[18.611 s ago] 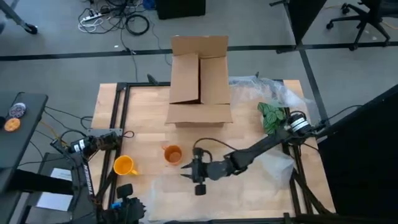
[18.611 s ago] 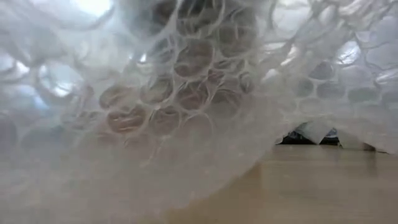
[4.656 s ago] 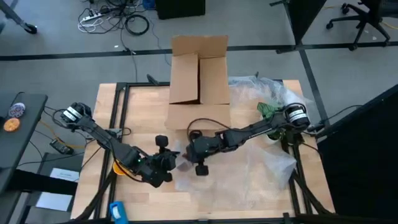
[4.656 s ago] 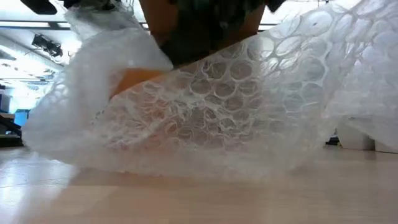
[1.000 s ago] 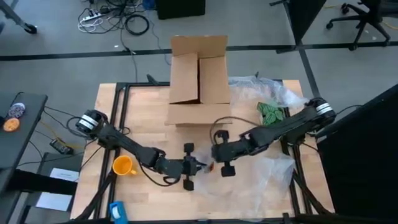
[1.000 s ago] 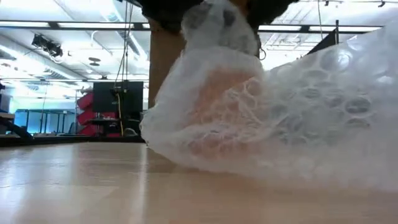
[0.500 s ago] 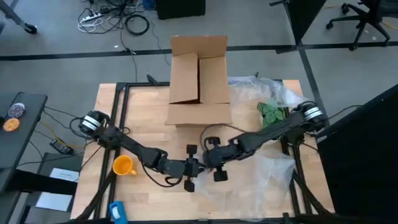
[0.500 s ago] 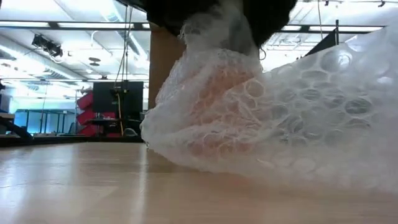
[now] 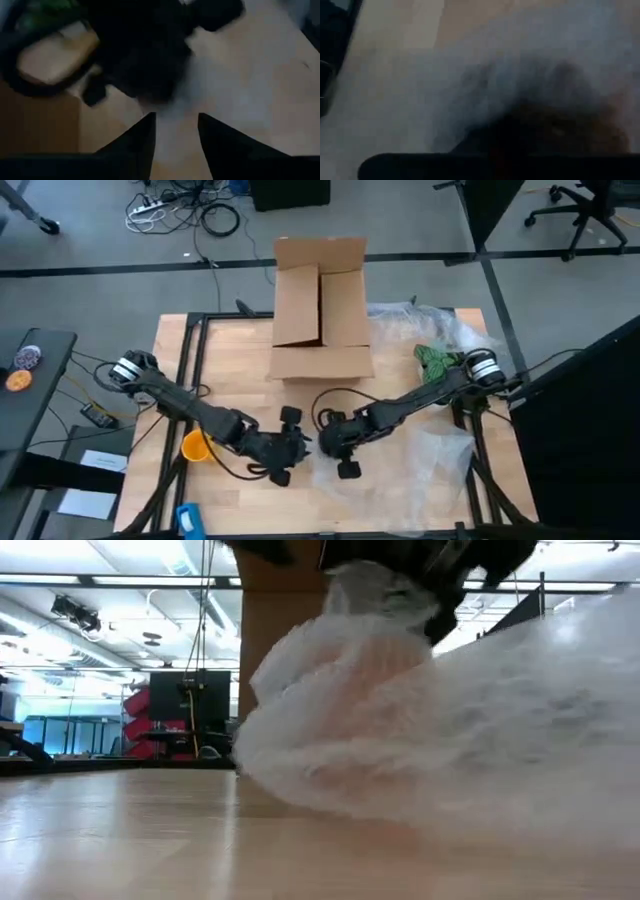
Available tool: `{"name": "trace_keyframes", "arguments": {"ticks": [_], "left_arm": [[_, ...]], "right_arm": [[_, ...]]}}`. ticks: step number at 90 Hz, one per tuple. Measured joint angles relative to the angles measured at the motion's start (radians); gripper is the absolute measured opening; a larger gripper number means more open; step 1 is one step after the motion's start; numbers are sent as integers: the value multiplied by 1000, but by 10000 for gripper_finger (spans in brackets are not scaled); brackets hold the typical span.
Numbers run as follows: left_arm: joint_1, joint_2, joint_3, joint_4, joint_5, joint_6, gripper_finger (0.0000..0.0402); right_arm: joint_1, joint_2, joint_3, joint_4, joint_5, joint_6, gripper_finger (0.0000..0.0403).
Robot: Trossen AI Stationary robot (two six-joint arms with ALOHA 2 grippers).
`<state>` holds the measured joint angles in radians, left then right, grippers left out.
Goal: Wrap mug
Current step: Wrap the orange cup with the bubble wrap
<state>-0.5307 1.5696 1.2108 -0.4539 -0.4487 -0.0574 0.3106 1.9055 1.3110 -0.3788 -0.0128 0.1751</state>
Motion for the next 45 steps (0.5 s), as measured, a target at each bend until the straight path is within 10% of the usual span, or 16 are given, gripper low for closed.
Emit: {"name": "trace_keyframes", "arguments": {"ticks": [45], "left_arm": [[1,9,-405,659,-26,-83,131]], "right_arm": [[-17,-196,-4,-127,-8,30,0]]}}
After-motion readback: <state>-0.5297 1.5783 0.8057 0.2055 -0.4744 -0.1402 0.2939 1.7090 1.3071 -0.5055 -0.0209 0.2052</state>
